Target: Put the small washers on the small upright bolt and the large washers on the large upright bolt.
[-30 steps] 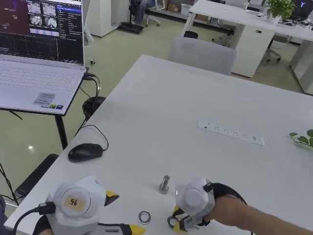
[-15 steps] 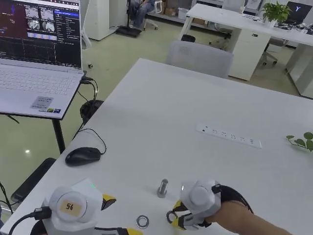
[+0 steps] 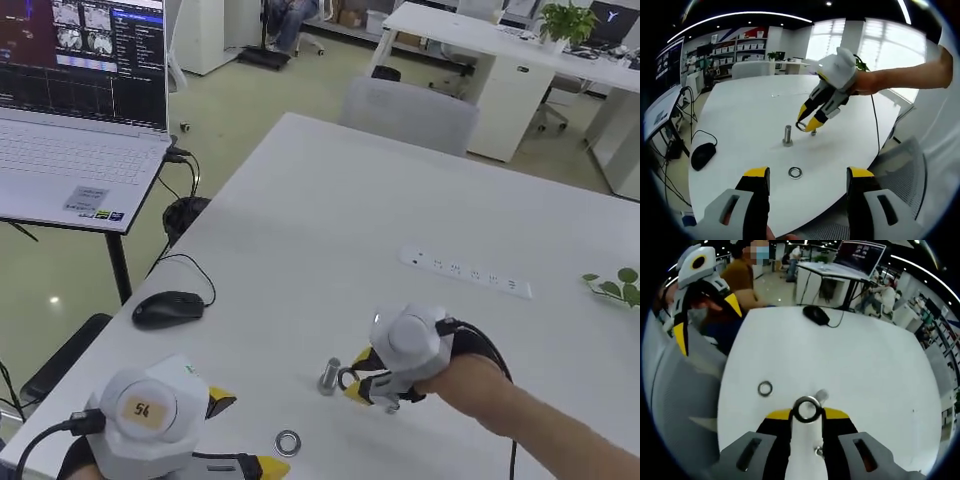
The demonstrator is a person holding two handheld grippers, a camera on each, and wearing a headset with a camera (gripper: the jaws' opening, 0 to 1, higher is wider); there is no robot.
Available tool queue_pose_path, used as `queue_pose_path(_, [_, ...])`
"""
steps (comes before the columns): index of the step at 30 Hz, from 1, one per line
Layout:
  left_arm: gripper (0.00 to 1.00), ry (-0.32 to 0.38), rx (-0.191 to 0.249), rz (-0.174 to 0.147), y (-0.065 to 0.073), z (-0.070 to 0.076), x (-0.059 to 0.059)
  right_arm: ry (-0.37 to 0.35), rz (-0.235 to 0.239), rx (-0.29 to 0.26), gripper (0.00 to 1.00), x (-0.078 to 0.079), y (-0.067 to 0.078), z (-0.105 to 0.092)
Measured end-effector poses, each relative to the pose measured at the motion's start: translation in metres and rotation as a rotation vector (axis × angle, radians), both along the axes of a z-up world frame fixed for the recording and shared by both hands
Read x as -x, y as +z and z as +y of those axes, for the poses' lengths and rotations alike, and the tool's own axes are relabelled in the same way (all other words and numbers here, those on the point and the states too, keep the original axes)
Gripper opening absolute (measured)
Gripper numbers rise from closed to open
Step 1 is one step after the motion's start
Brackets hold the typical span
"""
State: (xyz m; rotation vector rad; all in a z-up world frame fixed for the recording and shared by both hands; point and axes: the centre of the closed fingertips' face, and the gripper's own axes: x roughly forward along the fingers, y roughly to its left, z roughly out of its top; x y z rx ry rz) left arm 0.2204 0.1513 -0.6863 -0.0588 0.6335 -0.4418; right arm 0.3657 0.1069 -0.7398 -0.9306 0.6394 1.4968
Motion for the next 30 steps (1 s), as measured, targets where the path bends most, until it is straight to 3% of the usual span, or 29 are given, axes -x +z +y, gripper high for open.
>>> queue_pose_path(9, [0.61, 0.009, 0.001, -0.003, 0.001, 0.002, -0.001, -0.016, -0.012, 0.029, 0.23, -0.017, -0.003, 0.012])
queue_pose_path(30, [0.61, 0.018, 0.002, 0.002, 0.0, 0.005, 0.001, -0.003, 0.004, 0.081, 0.23, -0.021, -0.017, 0.024])
